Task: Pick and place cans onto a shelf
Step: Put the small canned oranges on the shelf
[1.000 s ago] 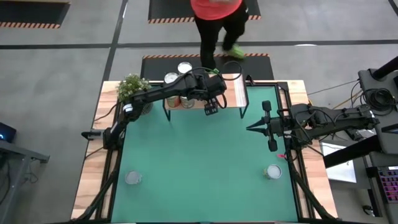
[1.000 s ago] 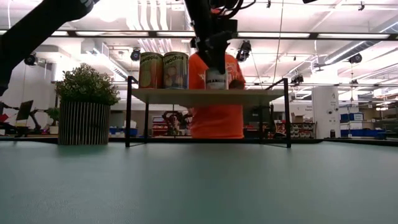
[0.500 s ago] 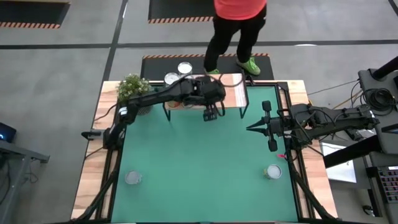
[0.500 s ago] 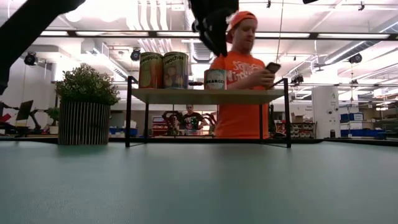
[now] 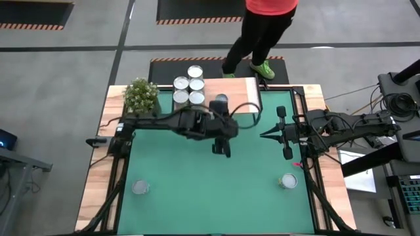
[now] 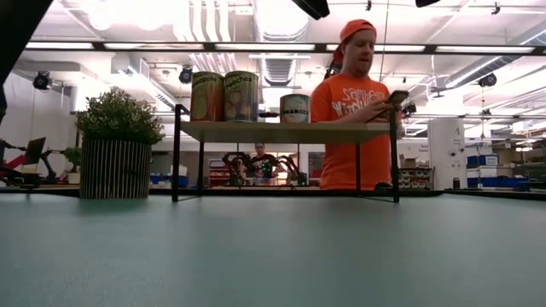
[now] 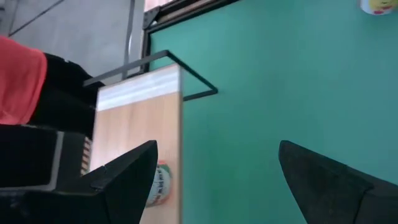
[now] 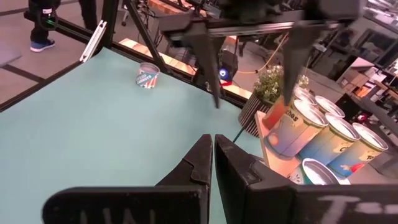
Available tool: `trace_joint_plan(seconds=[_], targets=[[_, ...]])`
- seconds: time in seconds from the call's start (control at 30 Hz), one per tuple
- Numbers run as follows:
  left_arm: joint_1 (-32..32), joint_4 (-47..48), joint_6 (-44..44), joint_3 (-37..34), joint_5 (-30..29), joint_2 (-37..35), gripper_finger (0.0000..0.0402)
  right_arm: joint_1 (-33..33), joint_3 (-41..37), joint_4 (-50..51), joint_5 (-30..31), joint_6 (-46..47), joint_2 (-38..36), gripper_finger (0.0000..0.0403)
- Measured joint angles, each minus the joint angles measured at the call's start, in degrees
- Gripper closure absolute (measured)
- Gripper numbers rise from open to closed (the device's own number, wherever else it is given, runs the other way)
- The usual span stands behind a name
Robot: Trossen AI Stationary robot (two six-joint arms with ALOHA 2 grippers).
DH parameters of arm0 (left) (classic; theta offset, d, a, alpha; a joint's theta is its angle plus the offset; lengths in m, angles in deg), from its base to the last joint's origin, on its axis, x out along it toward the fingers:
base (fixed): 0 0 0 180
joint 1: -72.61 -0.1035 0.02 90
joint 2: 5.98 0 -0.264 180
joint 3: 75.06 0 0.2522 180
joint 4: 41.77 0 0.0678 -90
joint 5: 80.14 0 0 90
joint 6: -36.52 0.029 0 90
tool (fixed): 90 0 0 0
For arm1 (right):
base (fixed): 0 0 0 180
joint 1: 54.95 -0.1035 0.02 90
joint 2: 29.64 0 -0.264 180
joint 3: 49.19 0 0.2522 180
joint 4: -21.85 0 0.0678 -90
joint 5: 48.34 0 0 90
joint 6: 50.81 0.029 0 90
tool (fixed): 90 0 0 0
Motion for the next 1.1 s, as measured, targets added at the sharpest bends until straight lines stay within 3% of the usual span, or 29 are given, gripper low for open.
trace_joint_plan(seconds=[0.17, 0.4, 0.57, 0.87, 1.1], targets=[[2.01, -4.40, -1.91, -7.82, -0.30, -2.89, 0.0086, 0.00, 0.00, 0.00, 0.00, 0.24, 0.00, 0.0394], [3.51, -24.58, -3.67, -33.38, -5.46, -16.20, 0.0086, -0.01, 0.00, -0.13, 0.13, 0.87, 0.11, 0.0394], [4.02, -41.75, -3.25, -50.63, -5.61, -28.59, 0.0086, -0.02, 0.02, -2.34, 6.19, 2.74, 1.57, 0.0394], [4.10, -68.37, 2.93, -73.71, -6.06, -49.55, 0.0086, 1.38, 3.80, -4.39, 7.48, 5.84, 11.65, 0.0394], [4.10, -73.26, 4.01, -83.08, -6.02, -62.07, 0.0086, 4.93, 9.30, -2.39, 7.36, 9.07, 22.66, 0.0394]])
